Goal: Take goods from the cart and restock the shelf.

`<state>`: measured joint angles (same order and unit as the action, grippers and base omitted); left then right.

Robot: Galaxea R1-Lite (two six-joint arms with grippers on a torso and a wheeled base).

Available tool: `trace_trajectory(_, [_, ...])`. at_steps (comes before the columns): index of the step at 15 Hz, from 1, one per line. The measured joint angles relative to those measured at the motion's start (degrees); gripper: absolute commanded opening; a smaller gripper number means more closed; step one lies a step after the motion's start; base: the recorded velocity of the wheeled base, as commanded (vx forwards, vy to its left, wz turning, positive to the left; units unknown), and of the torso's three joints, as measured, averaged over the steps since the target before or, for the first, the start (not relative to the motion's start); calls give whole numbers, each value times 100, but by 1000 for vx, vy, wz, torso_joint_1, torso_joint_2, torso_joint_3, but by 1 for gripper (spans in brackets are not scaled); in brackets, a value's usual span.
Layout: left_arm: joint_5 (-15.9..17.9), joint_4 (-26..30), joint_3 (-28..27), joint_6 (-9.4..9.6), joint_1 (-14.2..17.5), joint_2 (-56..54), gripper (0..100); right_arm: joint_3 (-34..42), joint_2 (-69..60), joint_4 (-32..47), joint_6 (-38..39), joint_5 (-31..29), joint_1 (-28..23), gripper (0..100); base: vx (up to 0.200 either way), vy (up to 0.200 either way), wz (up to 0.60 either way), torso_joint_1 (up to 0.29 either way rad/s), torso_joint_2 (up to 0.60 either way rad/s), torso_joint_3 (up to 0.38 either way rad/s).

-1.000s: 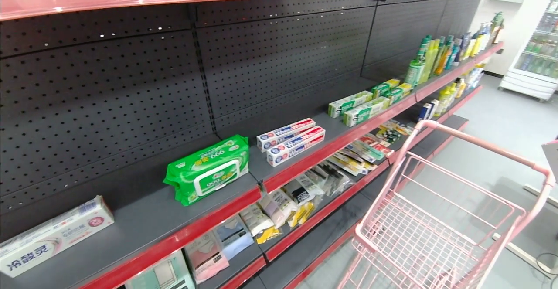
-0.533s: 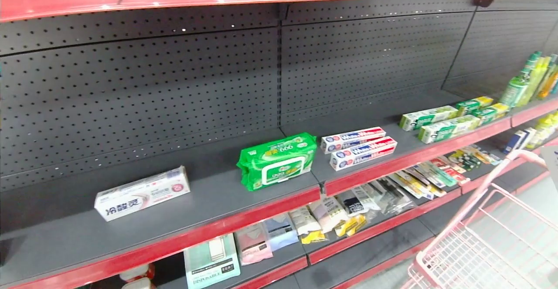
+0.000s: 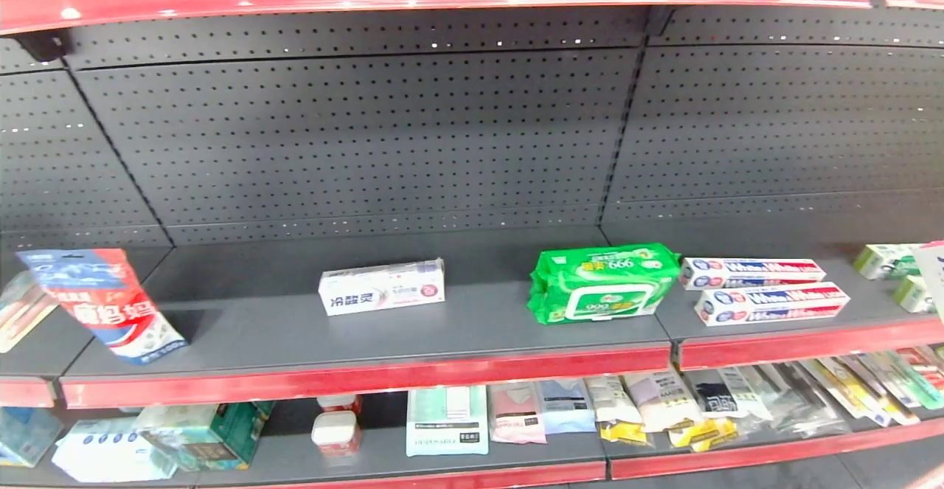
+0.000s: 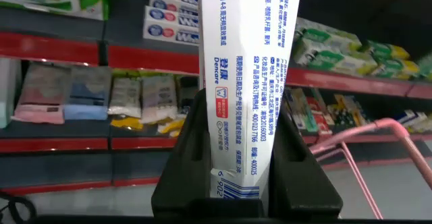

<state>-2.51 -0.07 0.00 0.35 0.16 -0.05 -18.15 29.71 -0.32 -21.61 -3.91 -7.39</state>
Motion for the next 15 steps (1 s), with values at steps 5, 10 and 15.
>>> trace_trajectory(5, [6,0,0,7,2,0,100,79,-68,18,11,-22,-32,0,0,0,0,0,0,0])
trace_trajectory(10, [0,0,0,2,-2,-2,100,101,-102,10,5,-18,-27,0,0,0,0,0,0,0])
trace_trajectory(15, [9,0,0,2,-2,-2,100,68,-102,-1,2,-16,-16,0,0,0,-360,3,1,5])
